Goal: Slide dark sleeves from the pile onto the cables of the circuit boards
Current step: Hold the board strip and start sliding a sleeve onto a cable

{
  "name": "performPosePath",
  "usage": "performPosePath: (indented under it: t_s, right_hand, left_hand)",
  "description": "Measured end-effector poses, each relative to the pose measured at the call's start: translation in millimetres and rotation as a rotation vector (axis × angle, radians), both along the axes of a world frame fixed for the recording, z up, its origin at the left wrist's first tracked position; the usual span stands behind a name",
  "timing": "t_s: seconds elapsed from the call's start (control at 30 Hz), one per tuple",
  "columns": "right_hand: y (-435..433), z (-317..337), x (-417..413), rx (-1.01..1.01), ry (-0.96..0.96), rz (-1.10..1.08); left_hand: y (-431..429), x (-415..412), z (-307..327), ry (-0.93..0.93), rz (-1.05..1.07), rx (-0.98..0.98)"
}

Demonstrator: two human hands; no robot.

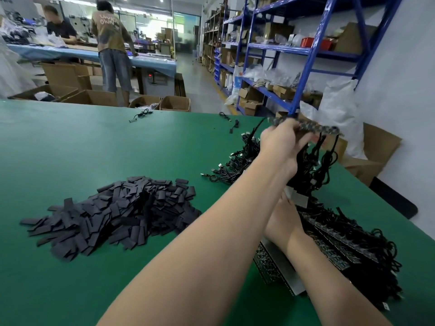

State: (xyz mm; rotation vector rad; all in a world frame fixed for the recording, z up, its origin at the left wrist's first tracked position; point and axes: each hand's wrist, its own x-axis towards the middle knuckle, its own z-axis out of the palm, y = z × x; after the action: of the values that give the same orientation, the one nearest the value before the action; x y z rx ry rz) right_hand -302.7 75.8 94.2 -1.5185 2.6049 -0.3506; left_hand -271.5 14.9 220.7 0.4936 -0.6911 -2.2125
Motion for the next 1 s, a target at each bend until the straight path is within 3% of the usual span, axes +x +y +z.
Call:
performPosePath:
  t_s: [0.17,0.33,0.47,0.57,0.67,0.7,0.77,0.83,0.87,0.93,1.0]
  right_hand:
    - [-3.4,-9.8,-3.7,0.063,0.142,0.046]
    - [-8.3,-8.9,-7.6,0.089,0.135,0.054]
    - [-4.3,-4.9,-4.8,0.090,0.181,-0.002]
    - [4.0,3.6,4.1,0.109,0.113,-0.003]
    - [11.4,16.6,31.2,-0.034,0.087,0.018]
    - [15.2,24.0,45.7,-0.149,-0.008,0.037]
    - [24.6,38.7,77.8,-0.406,-0.468,0.121]
    - [36.0,51.8,110.3,-0.428,-0.983,0.301]
    - [41.4,55.0,122.9,-0.339,-1.118,0.393]
    - [47.5,53.3,143.7,-0.146,-1.187,0.534]
    - [47.4,41.6,155.2,-0.044,-1.126,0.555]
  left_hand:
    - [7.0,50.5,51.3,0.087,-0.063,-0.224]
    - [16.9,133.5,80.3,0.051,0.024,-0.558]
    - [13.0,209.0,78.8,-0.107,0.036,-0.746]
    - [11.9,253.7,66.2,-0.241,-0.038,-0.721]
    - [11.1,280.4,46.0,-0.577,-0.225,-0.734]
    - [10.5,287.4,35.9,-0.595,-0.326,-0.670]
    - [11.5,300.1,16.2,-0.596,-0.506,-0.461]
    - [16.1,314.7,-11.6,-0.630,-0.665,-0.427]
    - [13.5,316.5,-22.9,-0.633,-0.718,-0.434]
    - [9.0,320.7,-47.2,-0.665,-0.769,-0.456]
    - [3.3,322.5,-68.5,-0.737,-0.773,-0.547]
